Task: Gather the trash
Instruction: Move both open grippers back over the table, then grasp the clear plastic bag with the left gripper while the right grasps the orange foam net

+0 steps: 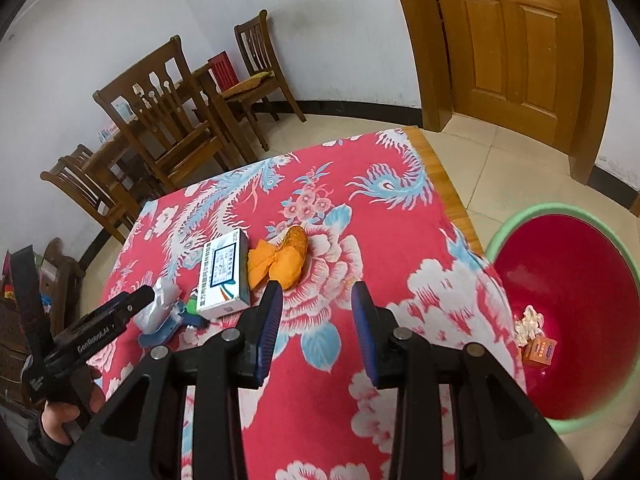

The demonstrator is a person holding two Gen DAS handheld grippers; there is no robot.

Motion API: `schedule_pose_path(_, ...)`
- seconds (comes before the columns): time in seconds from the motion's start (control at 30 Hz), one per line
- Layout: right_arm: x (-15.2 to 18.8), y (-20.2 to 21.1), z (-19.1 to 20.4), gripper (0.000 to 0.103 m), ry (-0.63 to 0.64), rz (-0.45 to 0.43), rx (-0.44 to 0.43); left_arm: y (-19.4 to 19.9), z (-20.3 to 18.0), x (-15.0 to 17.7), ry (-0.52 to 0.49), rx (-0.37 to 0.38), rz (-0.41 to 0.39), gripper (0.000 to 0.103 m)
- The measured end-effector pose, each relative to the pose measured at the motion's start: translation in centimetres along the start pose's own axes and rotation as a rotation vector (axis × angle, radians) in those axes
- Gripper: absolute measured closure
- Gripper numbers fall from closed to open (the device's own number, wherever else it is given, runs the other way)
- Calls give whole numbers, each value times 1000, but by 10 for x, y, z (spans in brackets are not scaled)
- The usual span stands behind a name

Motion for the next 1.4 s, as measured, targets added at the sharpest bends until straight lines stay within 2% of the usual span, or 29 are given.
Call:
schedule_pose_path(0.3, -12, -38, 19, 65, 35, 38, 5, -11, 8, 1, 15, -15, 26, 41)
schedule_pose_path(0.7, -11, -78, 35, 65, 75, 104, 22, -21, 21, 5, 66, -16, 46, 42)
schedule_pose_path(0.73, -11, -81, 36, 65, 79, 108, 22, -21, 21, 6, 65, -14, 48, 43)
schedule_pose_path(0.87, -11, -90, 38, 65, 88, 121, 27, -22, 18, 6, 67, 15, 53, 60)
schedule_pose_path(0.97, -9, -96, 38, 65, 84, 136, 22, -20, 17, 5, 59, 16, 48, 69)
schedule_pose_path(1.17, -7, -96, 44, 67, 116, 116, 45, -18, 17, 5, 68, 22, 44, 71)
schedule_pose_path(1.23, -7, -96, 45, 76, 118, 118, 33, -17, 18, 5, 77, 25, 40, 71)
schedule_pose_path(1.4, -7, -92, 49, 83, 133, 101, 36, -6, 21, 1, 96, 31, 15, 72)
Point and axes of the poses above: each gripper's, at about its wrist camera, not at the fingertips, and y roughly against the way its jaws point, z to its left, x to its underside, the point moved 5 cm from there along -y, roughly the way its jaws point, and after that the axes turned 6 degrees about x, right-handed, at the moved point
